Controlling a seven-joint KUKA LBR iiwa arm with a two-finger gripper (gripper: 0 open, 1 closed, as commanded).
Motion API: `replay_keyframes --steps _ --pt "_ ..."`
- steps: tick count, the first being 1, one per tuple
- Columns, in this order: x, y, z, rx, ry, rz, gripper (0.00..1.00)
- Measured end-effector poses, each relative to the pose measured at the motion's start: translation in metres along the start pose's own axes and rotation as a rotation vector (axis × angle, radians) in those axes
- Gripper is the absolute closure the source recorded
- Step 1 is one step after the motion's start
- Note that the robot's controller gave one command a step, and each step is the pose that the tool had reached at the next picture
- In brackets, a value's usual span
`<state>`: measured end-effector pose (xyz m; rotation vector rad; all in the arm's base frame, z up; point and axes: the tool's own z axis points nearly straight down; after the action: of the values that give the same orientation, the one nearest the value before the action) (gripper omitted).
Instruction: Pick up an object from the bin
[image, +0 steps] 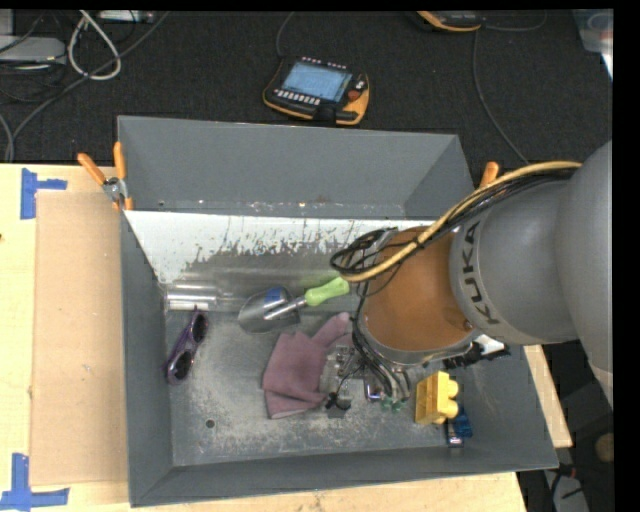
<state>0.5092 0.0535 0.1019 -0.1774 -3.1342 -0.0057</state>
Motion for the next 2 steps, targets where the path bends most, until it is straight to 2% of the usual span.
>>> replay_keyframes --steps 1,2 --pt "0.006 -0.003 0.014 -0.001 -0.003 0.012 1.00" --pt "-0.009 0.000 0.023 0.000 0.000 -0.186 1.00"
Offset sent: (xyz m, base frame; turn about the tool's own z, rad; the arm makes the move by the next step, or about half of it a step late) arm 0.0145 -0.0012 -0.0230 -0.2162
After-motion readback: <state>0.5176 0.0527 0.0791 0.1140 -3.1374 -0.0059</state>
